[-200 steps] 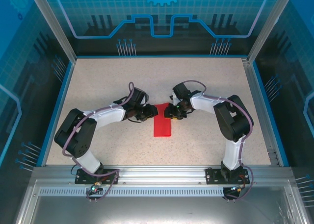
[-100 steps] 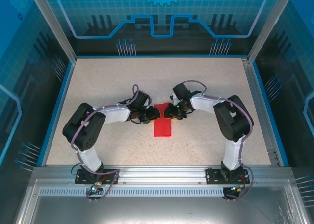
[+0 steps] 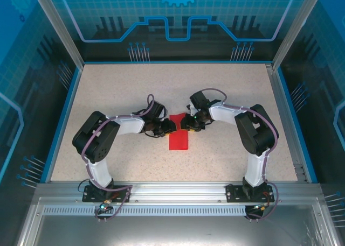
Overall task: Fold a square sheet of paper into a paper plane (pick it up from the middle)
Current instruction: Fold the square sheet of paper in half at the center of the table.
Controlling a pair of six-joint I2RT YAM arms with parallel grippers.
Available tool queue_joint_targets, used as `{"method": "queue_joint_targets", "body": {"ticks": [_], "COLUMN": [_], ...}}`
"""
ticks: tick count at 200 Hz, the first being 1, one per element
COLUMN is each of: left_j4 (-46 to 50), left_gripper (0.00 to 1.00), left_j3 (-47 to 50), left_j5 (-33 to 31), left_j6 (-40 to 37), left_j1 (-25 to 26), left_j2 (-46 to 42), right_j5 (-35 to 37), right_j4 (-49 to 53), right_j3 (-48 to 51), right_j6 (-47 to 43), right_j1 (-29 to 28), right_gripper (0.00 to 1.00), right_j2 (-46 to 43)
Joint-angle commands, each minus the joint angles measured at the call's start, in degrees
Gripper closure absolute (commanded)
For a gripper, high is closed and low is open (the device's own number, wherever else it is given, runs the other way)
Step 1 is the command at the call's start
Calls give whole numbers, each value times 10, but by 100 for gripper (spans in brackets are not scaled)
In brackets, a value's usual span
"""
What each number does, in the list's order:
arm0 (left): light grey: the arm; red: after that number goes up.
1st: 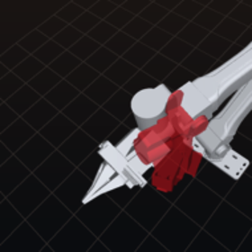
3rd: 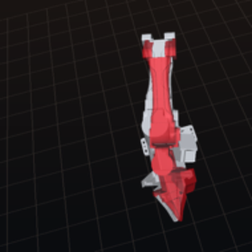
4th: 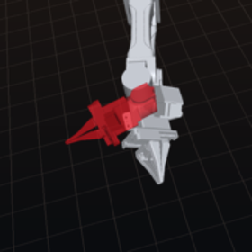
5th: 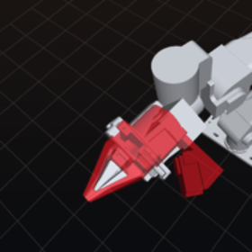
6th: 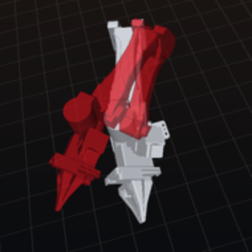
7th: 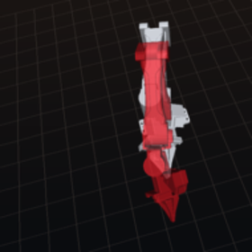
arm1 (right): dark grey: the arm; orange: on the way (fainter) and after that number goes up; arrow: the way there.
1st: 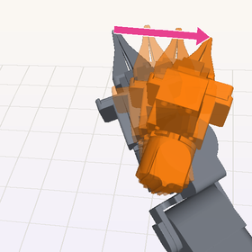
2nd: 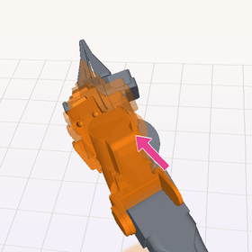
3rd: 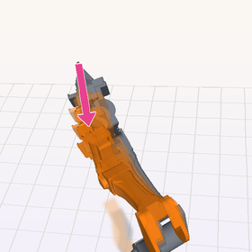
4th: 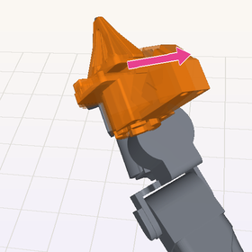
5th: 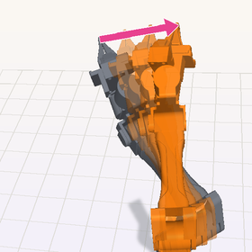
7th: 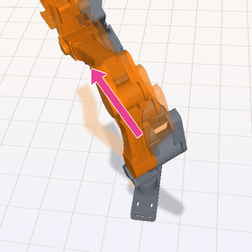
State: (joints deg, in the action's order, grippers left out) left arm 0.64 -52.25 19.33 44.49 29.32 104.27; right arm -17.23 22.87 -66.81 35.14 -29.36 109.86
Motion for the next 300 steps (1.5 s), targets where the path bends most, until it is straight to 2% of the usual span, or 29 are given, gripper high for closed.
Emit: {"method": "queue_joint_targets", "body": {"ticks": [1,62,86,113,162,213,300], "left_j4": [34,60,60,65,70,74,90], "left_gripper": [70,70,70,69,69,69,70], "left_j3": [6,4,1,-4,-6,-6,-12], "left_j5": [-22,-45,-46,-43,-45,-47,-57], "left_j6": [-25,-52,-54,-59,-63,-65,-74], "left_j1": [3,4,3,4,4,5,7], "left_j2": [29,44,50,54,56,57,53], "right_j5": [8,18,19,7,-56,-96,-56], "right_j4": [3,19,23,22,-31,-112,-73], "right_j3": [9,10,23,40,84,96,67], "right_j6": [7,-3,-4,1,50,80,36], "right_j1": [-9,3,10,15,0,-15,-10], "right_gripper": [61,50,50,53,69,82,85], "right_j2": [10,-30,-55,-81,-137,-100,-34]}}
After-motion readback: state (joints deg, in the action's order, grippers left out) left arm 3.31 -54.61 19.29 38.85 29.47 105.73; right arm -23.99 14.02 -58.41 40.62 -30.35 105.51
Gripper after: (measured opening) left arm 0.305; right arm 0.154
